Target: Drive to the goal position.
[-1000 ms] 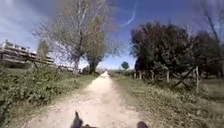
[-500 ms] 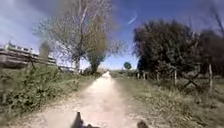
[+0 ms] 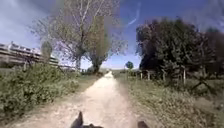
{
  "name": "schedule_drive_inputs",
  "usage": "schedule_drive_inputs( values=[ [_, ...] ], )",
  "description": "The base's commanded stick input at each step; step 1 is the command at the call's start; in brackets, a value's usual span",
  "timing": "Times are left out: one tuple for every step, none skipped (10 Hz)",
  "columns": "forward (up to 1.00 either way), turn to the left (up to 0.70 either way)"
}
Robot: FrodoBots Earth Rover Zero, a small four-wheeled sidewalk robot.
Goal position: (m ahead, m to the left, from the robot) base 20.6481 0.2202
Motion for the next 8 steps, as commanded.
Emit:
schedule_drive_inputs(
  values=[
    [0.7,0.0],
    [0.7,0.0],
    [0.7,0.0],
    [0.7,0.0],
    [0.7,0.0],
    [0.7,0.0],
    [0.7,0.0],
    [0.7,0.0]
  ],
)
